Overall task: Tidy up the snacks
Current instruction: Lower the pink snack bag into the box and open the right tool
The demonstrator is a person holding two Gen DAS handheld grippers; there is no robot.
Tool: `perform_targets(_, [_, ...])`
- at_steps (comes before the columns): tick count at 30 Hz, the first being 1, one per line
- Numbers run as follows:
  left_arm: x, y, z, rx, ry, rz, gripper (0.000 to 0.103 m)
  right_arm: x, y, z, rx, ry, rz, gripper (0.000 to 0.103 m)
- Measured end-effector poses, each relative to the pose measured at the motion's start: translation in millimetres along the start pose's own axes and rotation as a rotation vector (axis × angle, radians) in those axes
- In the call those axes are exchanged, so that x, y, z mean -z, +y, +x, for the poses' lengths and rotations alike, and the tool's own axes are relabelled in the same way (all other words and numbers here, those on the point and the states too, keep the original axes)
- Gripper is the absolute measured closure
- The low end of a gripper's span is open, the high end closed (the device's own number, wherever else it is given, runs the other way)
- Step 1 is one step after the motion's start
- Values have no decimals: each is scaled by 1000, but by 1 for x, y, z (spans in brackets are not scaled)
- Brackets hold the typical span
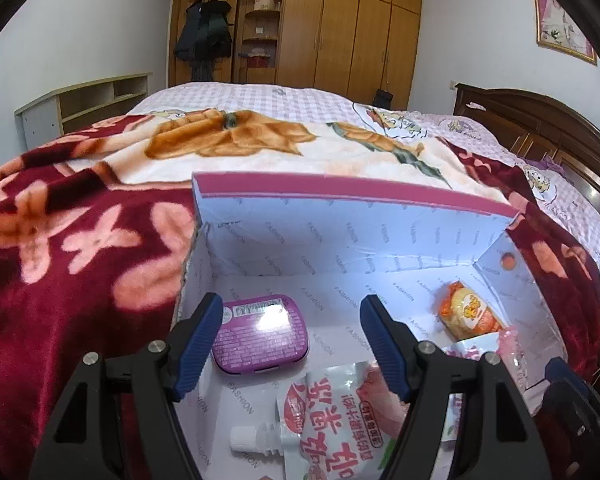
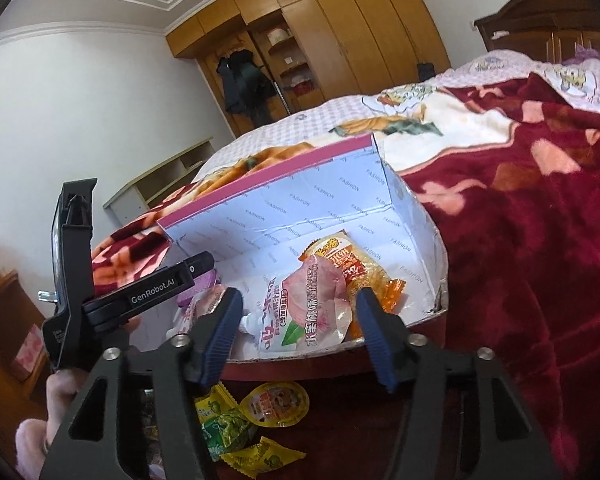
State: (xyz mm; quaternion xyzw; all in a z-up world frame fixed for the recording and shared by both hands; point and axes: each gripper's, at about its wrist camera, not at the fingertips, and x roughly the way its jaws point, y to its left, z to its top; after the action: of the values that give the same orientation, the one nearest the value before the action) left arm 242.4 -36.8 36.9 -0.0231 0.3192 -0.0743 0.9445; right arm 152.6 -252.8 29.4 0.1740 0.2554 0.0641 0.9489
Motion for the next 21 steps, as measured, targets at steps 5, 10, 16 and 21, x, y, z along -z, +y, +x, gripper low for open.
perform_targets(5, [0,-6,-19,0,-50,38,25,4,6,-11,-9,-18,-23,35])
perform_targets(10, [2,-11,-33,18,-57,60,23,9,12,-25,1,-27,-24,34])
perform_targets(16, [11,-15,-52,13,-55,75,23,16,10,-43,2,-30,-17,30])
perform_targets(21, [20,-22,-70,19,-49,96,23,20,14,-53,16,-8,-42,27])
